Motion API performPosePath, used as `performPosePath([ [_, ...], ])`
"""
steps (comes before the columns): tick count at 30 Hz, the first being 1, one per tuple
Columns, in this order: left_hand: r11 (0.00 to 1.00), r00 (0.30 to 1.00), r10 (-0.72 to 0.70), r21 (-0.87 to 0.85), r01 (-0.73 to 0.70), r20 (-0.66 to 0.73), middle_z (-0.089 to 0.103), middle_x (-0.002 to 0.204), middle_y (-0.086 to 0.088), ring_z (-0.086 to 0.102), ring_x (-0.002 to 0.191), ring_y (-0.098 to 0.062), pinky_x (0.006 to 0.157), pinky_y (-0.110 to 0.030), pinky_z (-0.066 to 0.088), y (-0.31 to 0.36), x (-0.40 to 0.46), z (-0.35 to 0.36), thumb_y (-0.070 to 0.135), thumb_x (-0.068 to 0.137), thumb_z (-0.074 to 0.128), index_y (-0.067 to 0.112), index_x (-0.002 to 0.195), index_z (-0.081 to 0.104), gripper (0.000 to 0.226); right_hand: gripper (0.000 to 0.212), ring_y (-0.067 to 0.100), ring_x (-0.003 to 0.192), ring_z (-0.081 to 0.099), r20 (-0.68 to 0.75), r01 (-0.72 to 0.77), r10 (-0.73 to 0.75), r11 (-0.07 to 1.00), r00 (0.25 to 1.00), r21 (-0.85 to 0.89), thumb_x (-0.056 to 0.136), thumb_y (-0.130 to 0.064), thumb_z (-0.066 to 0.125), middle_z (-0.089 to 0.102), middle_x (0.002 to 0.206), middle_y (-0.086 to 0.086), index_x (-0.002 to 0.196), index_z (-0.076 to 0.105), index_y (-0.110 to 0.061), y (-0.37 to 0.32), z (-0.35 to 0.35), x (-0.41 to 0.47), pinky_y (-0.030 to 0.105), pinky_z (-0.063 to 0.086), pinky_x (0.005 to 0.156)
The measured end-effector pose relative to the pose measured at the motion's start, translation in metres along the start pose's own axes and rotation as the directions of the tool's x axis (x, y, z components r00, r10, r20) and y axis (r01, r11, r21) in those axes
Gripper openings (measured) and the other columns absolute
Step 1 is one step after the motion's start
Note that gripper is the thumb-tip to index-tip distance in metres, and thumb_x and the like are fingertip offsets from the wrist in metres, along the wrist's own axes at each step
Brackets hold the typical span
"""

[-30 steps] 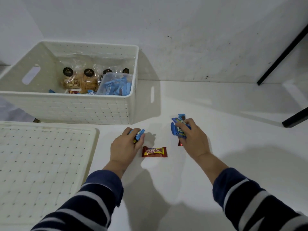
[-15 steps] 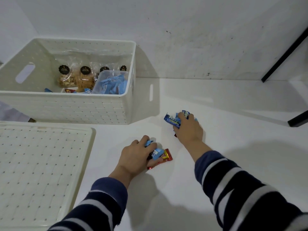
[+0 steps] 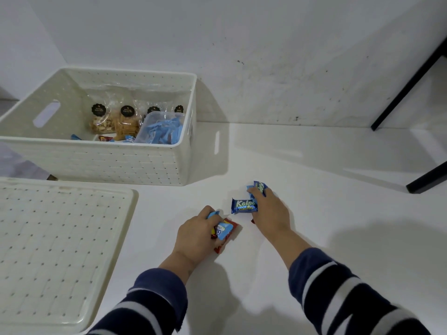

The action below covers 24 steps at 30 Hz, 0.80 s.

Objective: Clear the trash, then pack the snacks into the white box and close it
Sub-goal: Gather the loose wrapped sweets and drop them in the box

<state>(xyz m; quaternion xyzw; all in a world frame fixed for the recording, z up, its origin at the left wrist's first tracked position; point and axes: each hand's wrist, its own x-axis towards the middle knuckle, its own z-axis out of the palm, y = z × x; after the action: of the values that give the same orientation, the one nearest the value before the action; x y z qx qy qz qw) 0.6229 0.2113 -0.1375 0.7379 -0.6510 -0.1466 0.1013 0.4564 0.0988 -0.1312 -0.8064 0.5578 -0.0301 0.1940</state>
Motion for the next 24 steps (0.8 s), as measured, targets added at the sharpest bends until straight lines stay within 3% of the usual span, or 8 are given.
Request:
performPosePath([
  [4,0.993,0.994,-0.089,-0.088,0.083,-0.06,0.051,0.116,0.007,0.06,0.081,-0.022,0.06,-0.026,0.04,0.003,-0.005,-0.004,0.037,0.08,0.066,0.024,0.109,0.063,0.032,0.062,0.023,0.106,0.056,-0.037,0.011,-0.008,0.998,0.999,0.067,0.082,-0.008,0.059,0.046,0.133,0.0,0.137,0.042,-0.031,0.007,-0.004,-0.012,0.032,0.051,0.079],
  [9,0.973,0.963,-0.137,-0.215,0.086,-0.233,0.054,0.108,0.007,0.059,0.075,-0.021,0.058,-0.025,0.041,0.009,-0.006,-0.035,0.028,0.074,0.073,0.021,0.099,0.066,0.026,0.057,0.022,0.086,0.064,-0.137,0.107,-0.072,0.958,0.988,0.267,0.082,-0.004,0.059,0.052,0.114,0.0,0.131,0.048,-0.031,0.001,-0.031,-0.016,0.037,0.056,0.071],
  [13,0.947,0.884,-0.193,-0.316,0.055,-0.425,0.055,0.101,0.006,0.058,0.08,-0.019,0.065,-0.028,0.045,0.014,0.001,-0.09,0.018,0.073,0.073,0.018,0.094,0.066,0.022,0.058,0.018,0.068,0.066,-0.254,0.206,-0.108,0.894,0.961,0.398,0.079,0.002,0.057,0.051,0.105,-0.005,0.125,0.052,-0.034,-0.025,-0.078,-0.008,0.023,0.053,0.058],
  [17,0.936,0.787,-0.247,-0.351,0.041,-0.566,0.059,0.102,0.001,0.056,0.088,-0.018,0.07,-0.028,0.045,0.002,0.004,-0.15,0.02,0.076,0.072,0.014,0.098,0.067,0.023,0.06,0.02,0.073,0.064,-0.348,0.325,-0.175,0.839,0.921,0.437,0.076,0.002,0.056,0.049,0.102,-0.009,0.123,0.053,-0.036,-0.067,-0.116,0.003,0.036,0.058,0.064],
  [19,0.921,0.737,-0.286,-0.389,0.034,-0.612,0.058,0.1,0.003,0.054,0.085,-0.014,0.065,-0.021,0.041,-0.007,0.004,-0.181,0.02,0.079,0.07,0.015,0.099,0.068,0.02,0.061,0.017,0.069,0.064,-0.374,0.367,-0.204,0.819,0.905,0.44,0.076,0.002,0.056,0.05,0.102,-0.009,0.124,0.053,-0.036,-0.09,-0.131,0.008,0.037,0.058,0.064],
  [22,0.887,0.701,-0.317,-0.461,-0.018,-0.639,0.054,0.086,0.005,0.049,0.075,-0.009,0.06,-0.015,0.034,-0.025,0.001,-0.221,0.019,0.084,0.064,0.022,0.086,0.066,0.005,0.06,0.011,0.064,0.062,-0.392,0.407,-0.237,0.802,0.889,0.437,0.077,0.002,0.056,0.053,0.104,-0.006,0.123,0.053,-0.037,-0.13,-0.144,0.016,0.031,0.056,0.063],
  [24,0.866,0.697,-0.33,-0.498,-0.044,-0.636,0.054,0.079,0.002,0.05,0.071,-0.011,0.058,-0.013,0.036,-0.045,0.003,-0.243,0.019,0.085,0.061,0.028,0.073,0.061,0.015,0.061,0.017,0.071,0.064,-0.405,0.447,-0.273,0.782,0.872,0.434,0.076,0.001,0.056,0.053,0.104,-0.008,0.121,0.053,-0.039,-0.159,-0.147,0.024,0.035,0.057,0.065],
])
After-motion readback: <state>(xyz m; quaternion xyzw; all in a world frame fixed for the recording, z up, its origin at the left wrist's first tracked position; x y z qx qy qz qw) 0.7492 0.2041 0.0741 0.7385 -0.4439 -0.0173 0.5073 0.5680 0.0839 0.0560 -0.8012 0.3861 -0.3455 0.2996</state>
